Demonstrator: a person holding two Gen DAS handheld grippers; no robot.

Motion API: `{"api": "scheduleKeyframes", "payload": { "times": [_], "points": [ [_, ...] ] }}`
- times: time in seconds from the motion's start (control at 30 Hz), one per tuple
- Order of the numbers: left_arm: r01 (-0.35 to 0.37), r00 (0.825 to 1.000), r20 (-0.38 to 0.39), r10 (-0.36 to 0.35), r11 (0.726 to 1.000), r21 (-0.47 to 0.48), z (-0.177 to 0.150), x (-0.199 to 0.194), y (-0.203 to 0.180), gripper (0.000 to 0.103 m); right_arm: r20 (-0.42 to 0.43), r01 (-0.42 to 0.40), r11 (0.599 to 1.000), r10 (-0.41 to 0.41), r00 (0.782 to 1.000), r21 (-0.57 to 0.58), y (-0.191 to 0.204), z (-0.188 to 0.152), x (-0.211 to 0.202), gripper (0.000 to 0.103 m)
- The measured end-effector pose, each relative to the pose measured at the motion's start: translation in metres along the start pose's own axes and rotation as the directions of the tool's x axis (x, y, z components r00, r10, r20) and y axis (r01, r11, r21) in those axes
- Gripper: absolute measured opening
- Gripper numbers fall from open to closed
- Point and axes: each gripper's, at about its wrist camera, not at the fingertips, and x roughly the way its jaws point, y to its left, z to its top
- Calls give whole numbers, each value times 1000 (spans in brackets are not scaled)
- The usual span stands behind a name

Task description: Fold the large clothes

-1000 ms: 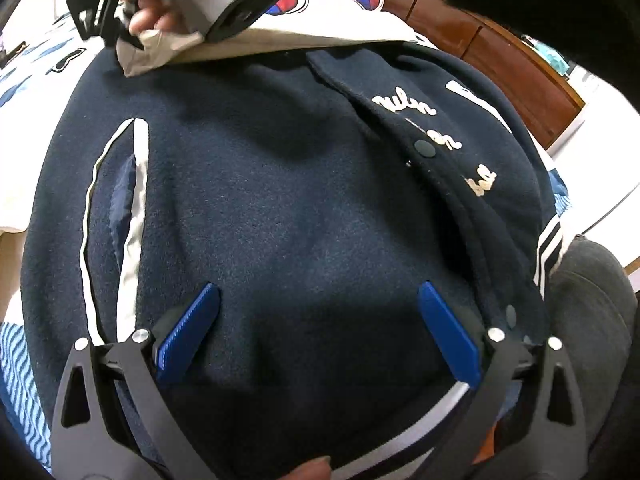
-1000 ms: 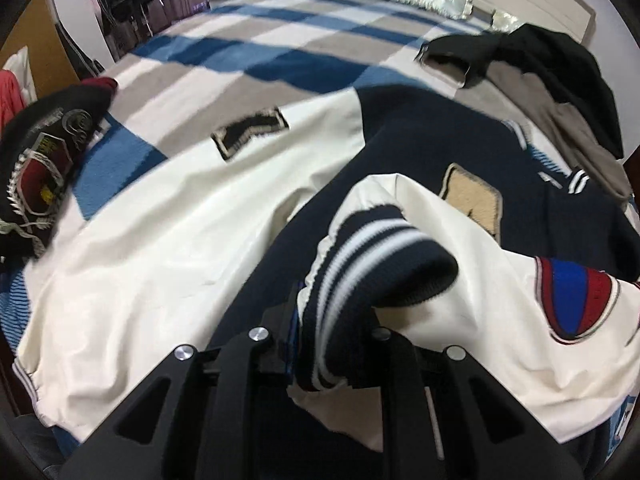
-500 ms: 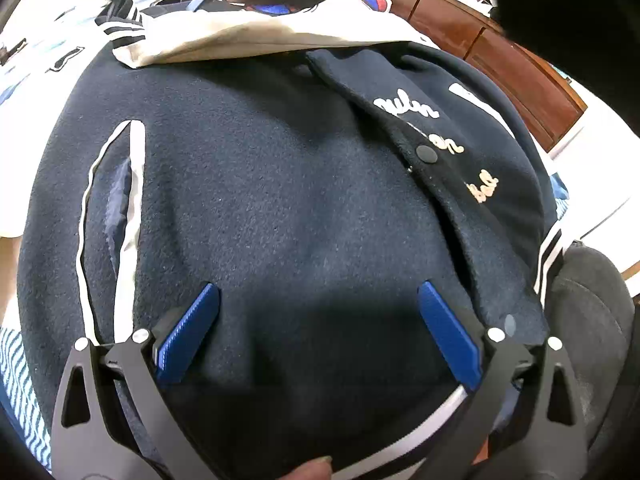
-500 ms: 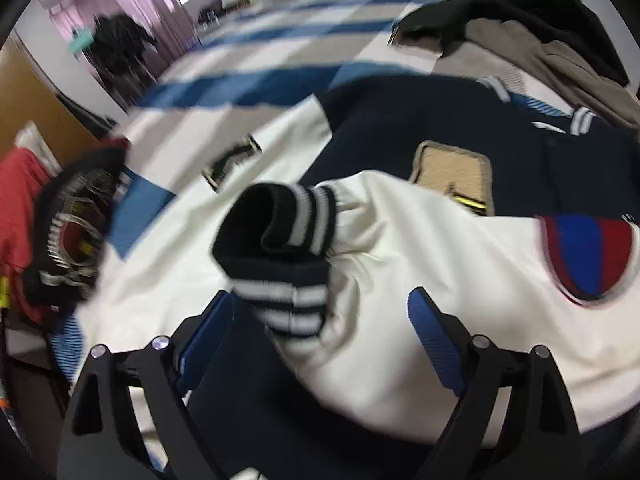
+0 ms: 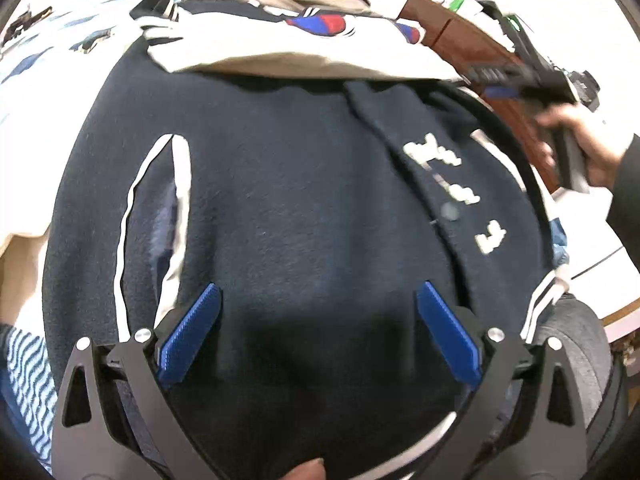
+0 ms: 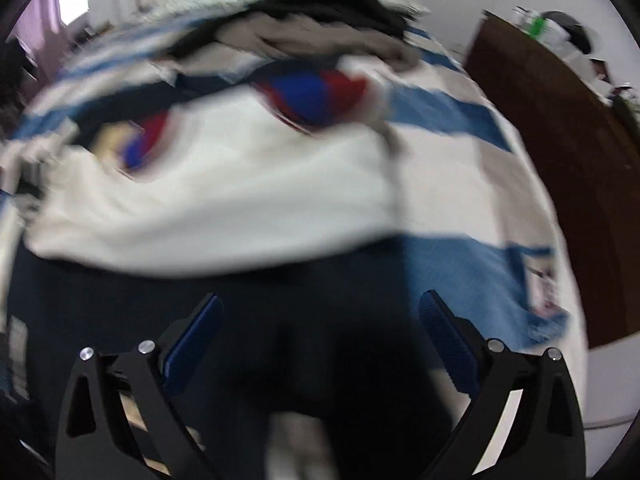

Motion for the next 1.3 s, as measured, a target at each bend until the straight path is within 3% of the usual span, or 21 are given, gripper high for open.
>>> {"api": "scheduleKeyframes", "payload": {
  "times": [0.13, 0.17, 0.23, 0.27, 0.3, 0.33, 0.43, 0.6, 0.67, 0.8, 0.9, 1.0, 1.17, 1.23, 1.3],
  "points": [
    [-30, 1000, -2, 30, 999, 41, 0, 5, -5, 97, -37, 63, 995, -66, 997, -73, -8, -18, 25, 89],
    [-41, 999, 0, 41, 998, 56, 0, 7, -8, 97, -46, 31, 998, -33, 998, -63, -10, -20, 30, 85],
    [-63, 998, 5, 62, 994, 86, -2, 10, -12, 97, -70, -57, 998, 56, 996, -10, -16, -25, 33, 46],
    [-73, 997, 8, 72, 993, 96, -4, 10, -13, 97, -56, -80, 997, 80, 995, 3, -17, -25, 30, 37],
    [-80, 997, 12, 79, 992, 103, -4, 11, -14, 97, -30, -93, 996, 93, 995, 9, -17, -25, 24, 21],
    [-81, 997, 15, 80, 991, 104, -4, 11, -14, 97, -13, -102, 994, 103, 995, 28, -20, -27, 21, 15],
    [-76, 997, 19, 74, 992, 100, -4, 11, -13, 97, 11, -188, 966, 190, 982, 176, -47, -41, 22, 12],
    [-76, 997, 24, 74, 991, 112, -6, 12, -9, 97, 26, -268, 909, 274, 961, 319, -71, -61, 36, 14],
    [-82, 997, 25, 80, 990, 119, -7, 12, -9, 97, 26, -273, 903, 280, 960, 332, -70, -58, 28, 22],
    [-87, 996, 19, 85, 988, 124, -8, 7, -10, 97, 122, -329, 894, 306, 944, 304, -61, -41, -10, 67],
    [-66, 998, 32, 62, 986, 152, -8, 0, -23, 97, 205, -360, 900, 315, 927, 244, -46, -7, -28, 73],
    [-54, 997, 70, 39, 973, 223, -11, -4, -39, 97, 238, -397, 883, 341, 909, 249, -33, 28, -24, 92],
    [-47, 999, 5, 47, 977, 209, -17, 19, -41, 97, 310, -478, 815, 386, 869, 326, -24, 106, 11, 94],
    [-35, 999, 1, 36, 979, 203, -17, 19, -40, 97, 288, -474, 797, 385, 877, 376, -20, 128, 30, 94],
    [-27, 1000, -4, 28, 981, 191, -15, 21, -39, 97, 214, -412, 807, 353, 911, 423, -17, 147, 52, 94]
  ]
}}
